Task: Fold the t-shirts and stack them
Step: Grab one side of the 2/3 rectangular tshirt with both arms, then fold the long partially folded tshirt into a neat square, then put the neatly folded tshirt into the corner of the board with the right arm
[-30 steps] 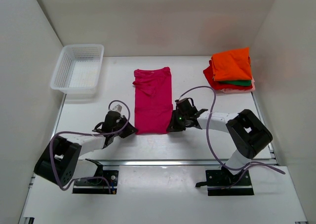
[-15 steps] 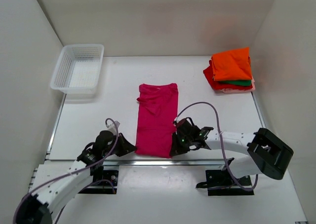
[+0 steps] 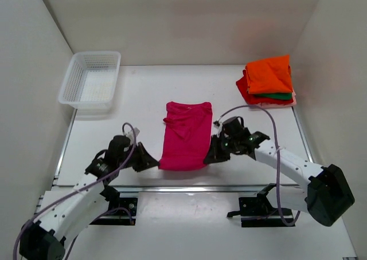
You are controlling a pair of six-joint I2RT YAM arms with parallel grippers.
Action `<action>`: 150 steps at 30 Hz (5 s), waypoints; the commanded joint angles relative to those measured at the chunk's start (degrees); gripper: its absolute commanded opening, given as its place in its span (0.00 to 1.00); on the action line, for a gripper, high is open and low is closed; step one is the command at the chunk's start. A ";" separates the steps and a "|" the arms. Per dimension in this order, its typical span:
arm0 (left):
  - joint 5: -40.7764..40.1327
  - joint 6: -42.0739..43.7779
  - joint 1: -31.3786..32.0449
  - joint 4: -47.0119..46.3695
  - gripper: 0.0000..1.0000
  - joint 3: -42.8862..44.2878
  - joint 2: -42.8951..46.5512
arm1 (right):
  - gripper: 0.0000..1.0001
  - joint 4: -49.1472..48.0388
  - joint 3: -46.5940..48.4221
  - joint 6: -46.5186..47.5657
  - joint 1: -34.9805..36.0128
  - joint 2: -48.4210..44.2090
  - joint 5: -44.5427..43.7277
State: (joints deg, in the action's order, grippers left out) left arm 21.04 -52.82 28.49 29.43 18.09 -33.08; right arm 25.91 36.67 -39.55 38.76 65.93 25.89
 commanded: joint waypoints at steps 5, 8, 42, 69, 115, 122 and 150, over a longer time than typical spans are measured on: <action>1.64 7.82 -7.74 -15.00 0.00 16.44 -19.89 | 0.00 8.44 19.66 15.20 -12.73 11.56 6.45; 2.51 8.61 -9.76 -18.95 0.00 21.89 -26.75 | 0.00 9.77 27.74 18.19 -15.12 17.54 7.33; 7.58 3.16 -19.26 -45.08 0.36 51.79 -74.06 | 0.90 -3.66 53.03 19.26 -29.20 49.30 1.00; 12.45 0.35 -12.93 -47.00 0.33 40.36 -83.99 | 0.20 -16.85 39.45 3.43 -19.42 55.09 8.73; 20.45 -0.88 -16.10 -51.49 0.34 32.45 -72.56 | 0.00 12.59 99.92 49.66 -55.63 59.58 -0.47; 20.45 -1.32 -15.57 -52.63 0.34 33.06 -74.23 | 0.00 10.04 98.78 50.62 -56.95 59.49 -7.61; 16.75 12.63 -19.08 -31.64 0.99 37.37 -68.79 | 0.99 -1.22 94.12 58.72 -45.62 56.45 -50.32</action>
State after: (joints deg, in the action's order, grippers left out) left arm 38.04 -47.11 10.79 -9.39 52.75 -106.21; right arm 28.64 131.15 19.27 -8.49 133.78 -17.45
